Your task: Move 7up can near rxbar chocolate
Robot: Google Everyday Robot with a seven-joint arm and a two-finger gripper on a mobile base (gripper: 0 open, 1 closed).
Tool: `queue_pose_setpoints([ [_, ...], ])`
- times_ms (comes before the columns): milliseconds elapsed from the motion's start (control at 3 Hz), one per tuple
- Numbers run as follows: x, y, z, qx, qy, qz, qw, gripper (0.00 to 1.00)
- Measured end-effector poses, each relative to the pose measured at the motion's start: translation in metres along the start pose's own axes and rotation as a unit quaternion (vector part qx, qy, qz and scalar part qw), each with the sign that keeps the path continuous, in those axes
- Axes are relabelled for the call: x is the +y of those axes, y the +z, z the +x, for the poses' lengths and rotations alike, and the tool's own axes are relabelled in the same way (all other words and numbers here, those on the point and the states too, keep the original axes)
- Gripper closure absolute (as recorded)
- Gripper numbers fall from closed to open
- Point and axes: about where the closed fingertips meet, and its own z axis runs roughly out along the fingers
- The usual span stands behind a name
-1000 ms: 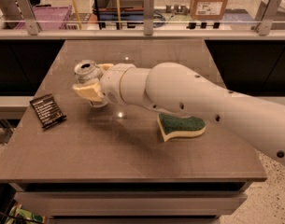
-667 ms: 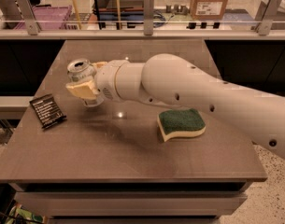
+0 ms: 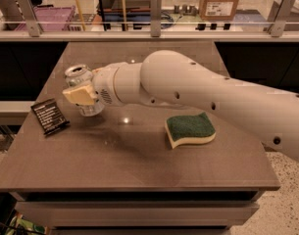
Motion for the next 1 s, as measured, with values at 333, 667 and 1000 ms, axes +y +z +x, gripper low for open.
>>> queue_pose_setpoints([
  [333, 0.003, 0.005, 0.016, -0.013, 0.01, 0.005, 0.9998, 1.0],
  [667, 0.006, 0.006, 0.029, -0.034, -0.006, 0.015, 0.9993, 1.0],
  [1000, 0.006, 0.005, 0.026, -0.034, -0.006, 0.015, 0.9993, 0.82],
])
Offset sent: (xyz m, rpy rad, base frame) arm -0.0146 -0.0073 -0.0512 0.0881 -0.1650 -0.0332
